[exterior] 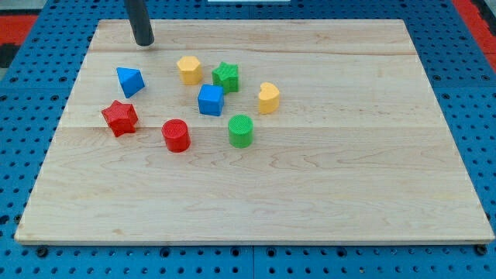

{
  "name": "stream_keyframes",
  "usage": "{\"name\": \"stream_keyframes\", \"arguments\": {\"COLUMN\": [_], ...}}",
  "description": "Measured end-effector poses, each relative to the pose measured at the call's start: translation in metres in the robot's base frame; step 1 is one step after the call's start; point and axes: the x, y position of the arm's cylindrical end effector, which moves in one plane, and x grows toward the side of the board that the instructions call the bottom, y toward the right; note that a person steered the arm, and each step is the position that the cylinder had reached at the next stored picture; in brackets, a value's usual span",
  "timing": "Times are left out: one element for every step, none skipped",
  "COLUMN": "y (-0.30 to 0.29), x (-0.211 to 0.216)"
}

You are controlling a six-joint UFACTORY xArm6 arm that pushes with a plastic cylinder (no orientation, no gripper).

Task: Push the blue triangle into the blue cube

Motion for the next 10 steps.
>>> {"name": "stream_keyframes", "arguments": {"y": [-0.002,-0.006,-0.036,-0.042,-0.054,-0.012,0.009,0.008,0.032,0.059], "x": [-0.004,-0.003,0.021,0.080,0.094,0.096,0.100,0.086,0.088,0.108]}}
